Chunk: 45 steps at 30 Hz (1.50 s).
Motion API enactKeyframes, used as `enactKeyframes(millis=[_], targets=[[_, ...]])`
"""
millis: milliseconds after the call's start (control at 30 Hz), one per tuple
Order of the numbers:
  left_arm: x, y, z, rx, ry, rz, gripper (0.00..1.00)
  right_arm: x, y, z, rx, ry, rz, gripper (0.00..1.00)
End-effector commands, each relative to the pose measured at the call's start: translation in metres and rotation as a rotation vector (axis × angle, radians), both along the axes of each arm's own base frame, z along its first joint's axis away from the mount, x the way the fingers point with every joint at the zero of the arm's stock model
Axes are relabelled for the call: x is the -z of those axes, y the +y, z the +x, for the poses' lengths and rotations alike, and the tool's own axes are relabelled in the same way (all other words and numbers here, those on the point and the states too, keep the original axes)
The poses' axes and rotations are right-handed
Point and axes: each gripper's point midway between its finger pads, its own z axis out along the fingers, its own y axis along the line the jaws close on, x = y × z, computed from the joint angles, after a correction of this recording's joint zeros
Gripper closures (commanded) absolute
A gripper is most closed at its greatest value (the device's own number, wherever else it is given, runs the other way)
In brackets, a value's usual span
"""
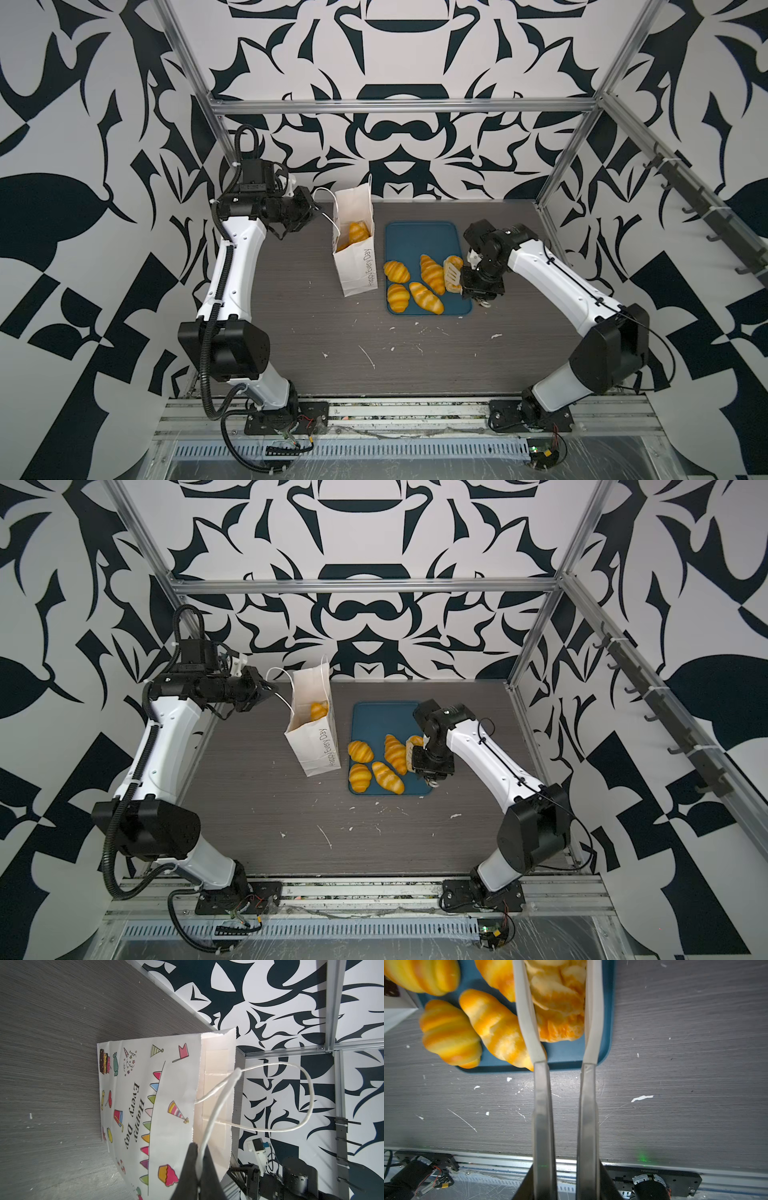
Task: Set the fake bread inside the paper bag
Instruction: 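Close the tongs on the flaky croissant with the right gripper, then lift the flaky croissant in the tongs up off the tray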
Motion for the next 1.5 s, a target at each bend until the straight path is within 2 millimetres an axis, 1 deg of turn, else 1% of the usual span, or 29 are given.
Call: enactKeyframes(millis=[0,267,533,667,833,1133,1300,1467], targets=[[-0.007,-0.001,-0.009,-0.002,-0.01,0.001,1.0,-0.023,0.005,0.013,0.006,-0.059,0.018,0.66],[-0.013,-0.001,-0.008,-0.004,-0.022,0.0,1.0,-0.057,0.017,0.037,0.003,-0.135,0.057,0.66],[-0.017,0.001,-0.01,-0.009,-0.031,0.015,1.0,-0.1,0.03,0.067,0.008,-0.236,0.105,0.67],[-0.018,0.002,-0.009,-0.011,-0.034,0.018,1.0,-0.114,0.036,0.08,0.012,-0.272,0.127,0.67],[-0.02,0.002,-0.007,-0.011,-0.038,0.018,1.0,-0.137,0.044,0.094,0.009,-0.325,0.169,0.67],[-0.022,0.002,-0.005,-0.009,-0.041,0.018,1.0,-0.172,0.059,0.114,0.013,-0.426,0.254,0.67],[-0.023,0.002,-0.005,-0.009,-0.043,0.02,1.0,-0.202,0.074,0.121,0.009,-0.504,0.373,0.67],[-0.025,0.002,-0.006,-0.01,-0.048,0.021,1.0,-0.225,0.084,0.125,0.002,-0.557,0.455,0.66]])
